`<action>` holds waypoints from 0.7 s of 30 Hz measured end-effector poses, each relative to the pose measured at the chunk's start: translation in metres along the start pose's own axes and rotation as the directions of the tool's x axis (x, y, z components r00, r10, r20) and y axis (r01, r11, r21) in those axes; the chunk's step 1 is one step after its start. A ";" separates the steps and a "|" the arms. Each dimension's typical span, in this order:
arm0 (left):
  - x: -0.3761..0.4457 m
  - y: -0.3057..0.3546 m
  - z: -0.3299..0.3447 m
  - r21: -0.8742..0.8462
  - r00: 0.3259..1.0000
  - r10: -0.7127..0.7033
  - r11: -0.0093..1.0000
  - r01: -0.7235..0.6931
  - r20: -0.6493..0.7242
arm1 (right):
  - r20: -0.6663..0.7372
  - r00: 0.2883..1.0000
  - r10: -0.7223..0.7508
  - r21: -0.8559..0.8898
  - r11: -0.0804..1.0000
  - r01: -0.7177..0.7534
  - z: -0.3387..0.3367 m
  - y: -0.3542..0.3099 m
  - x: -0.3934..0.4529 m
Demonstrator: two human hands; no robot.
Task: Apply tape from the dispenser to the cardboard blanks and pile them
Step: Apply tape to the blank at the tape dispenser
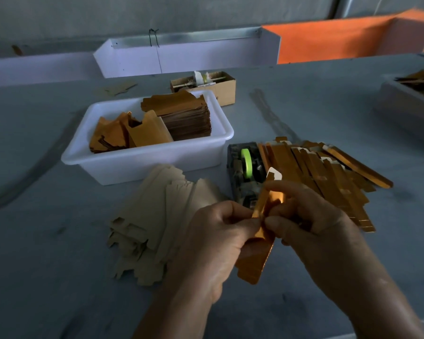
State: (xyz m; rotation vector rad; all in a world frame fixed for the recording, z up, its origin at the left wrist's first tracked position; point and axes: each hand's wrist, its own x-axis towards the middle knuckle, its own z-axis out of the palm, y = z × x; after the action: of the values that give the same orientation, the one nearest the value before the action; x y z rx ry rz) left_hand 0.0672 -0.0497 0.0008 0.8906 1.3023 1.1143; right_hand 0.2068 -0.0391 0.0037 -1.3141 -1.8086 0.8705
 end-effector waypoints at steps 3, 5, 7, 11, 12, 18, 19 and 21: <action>-0.002 0.000 -0.001 0.018 1.000 0.009 1.000 -0.009 0.019 | -0.043 0.999 0.015 -0.007 1.000 -0.015 0.002 -0.001 0.001; -0.001 0.000 -0.004 0.024 0.999 -0.006 1.000 0.005 0.038 | -0.054 0.998 0.029 -0.016 0.999 -0.030 0.003 0.000 0.001; -0.002 0.000 -0.006 0.013 0.997 -0.017 1.000 0.016 0.079 | -0.059 0.998 0.035 -0.044 0.998 -0.038 0.004 0.000 0.002; -0.004 -0.002 -0.007 0.030 0.996 0.000 1.000 -0.003 0.089 | -0.098 0.995 0.028 -0.104 0.994 -0.039 0.008 -0.001 0.001; -0.004 -0.004 -0.006 0.032 0.997 0.016 0.999 -0.018 0.069 | -0.103 0.994 0.030 -0.122 0.992 -0.042 0.009 -0.002 0.001; -0.004 -0.012 0.000 0.025 0.998 0.049 0.999 -0.047 -0.048 | -0.119 0.992 0.041 -0.262 0.963 -0.071 0.012 -0.008 0.000; -0.005 -0.013 0.001 0.019 0.997 0.047 0.999 -0.046 -0.057 | -0.126 0.991 0.050 -0.285 0.955 -0.084 0.012 -0.009 -0.001; -0.005 -0.015 0.004 -0.011 0.997 0.021 1.000 -0.022 -0.077 | -0.129 0.987 0.092 -0.330 0.935 -0.131 0.011 -0.012 -0.001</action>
State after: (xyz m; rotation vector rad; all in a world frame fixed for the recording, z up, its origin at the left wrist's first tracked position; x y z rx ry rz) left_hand 0.0730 -0.0584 -0.0114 0.8618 1.3501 1.1819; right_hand 0.1918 -0.0447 0.0079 -1.6608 -1.8645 0.5436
